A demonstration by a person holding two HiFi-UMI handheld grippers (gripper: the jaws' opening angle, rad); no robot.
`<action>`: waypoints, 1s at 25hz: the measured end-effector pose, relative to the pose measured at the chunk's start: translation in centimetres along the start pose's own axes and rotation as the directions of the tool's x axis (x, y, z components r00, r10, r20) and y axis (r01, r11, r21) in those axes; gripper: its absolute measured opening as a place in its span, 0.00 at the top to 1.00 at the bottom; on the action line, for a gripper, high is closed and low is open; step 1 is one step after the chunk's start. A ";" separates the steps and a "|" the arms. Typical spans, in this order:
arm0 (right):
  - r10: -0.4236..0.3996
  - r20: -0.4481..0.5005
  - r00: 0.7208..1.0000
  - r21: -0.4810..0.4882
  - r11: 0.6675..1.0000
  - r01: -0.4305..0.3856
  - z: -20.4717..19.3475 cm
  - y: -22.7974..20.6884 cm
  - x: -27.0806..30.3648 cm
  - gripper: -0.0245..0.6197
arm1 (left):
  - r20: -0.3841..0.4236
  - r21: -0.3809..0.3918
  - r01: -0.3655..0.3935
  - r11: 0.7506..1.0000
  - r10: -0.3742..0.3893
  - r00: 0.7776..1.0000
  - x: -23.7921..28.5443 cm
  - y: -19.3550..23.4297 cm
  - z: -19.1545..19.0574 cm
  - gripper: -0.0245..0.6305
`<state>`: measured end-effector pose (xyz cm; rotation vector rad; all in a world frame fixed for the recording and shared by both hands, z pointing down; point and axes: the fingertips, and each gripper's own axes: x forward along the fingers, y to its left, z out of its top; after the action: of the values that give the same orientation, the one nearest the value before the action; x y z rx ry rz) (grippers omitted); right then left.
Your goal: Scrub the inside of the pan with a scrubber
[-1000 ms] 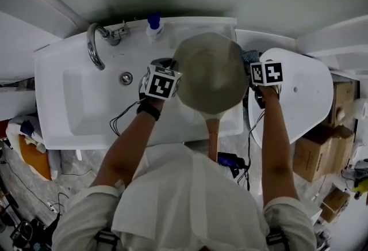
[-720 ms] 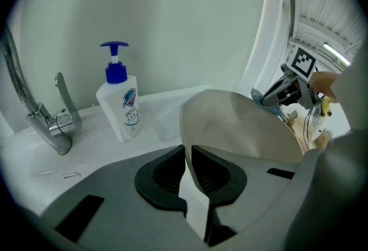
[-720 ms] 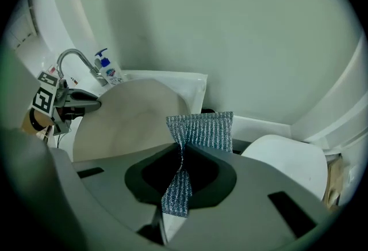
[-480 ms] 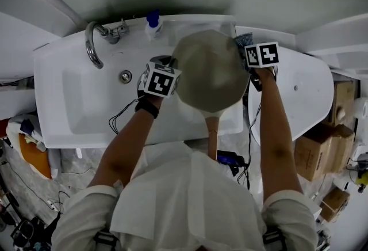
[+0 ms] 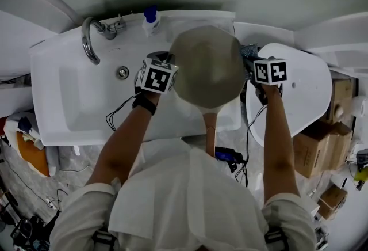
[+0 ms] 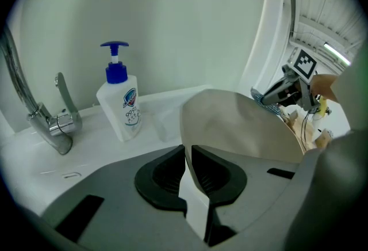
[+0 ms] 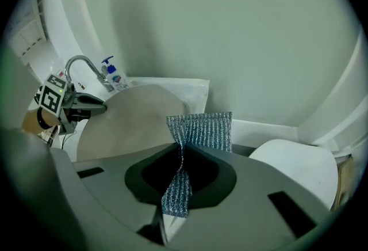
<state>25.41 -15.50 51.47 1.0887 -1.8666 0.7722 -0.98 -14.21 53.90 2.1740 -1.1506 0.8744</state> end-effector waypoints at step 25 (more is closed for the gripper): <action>0.077 -0.035 0.996 -0.028 0.997 -0.078 -9.9 8.9 -3.9 0.90 | -0.005 0.007 -0.005 1.000 0.005 1.000 0.2 0.1 0.1 0.89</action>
<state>21.95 -2.06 51.84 0.9837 -1.8949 0.8009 -0.94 -14.37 53.97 2.1742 -1.1522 0.8867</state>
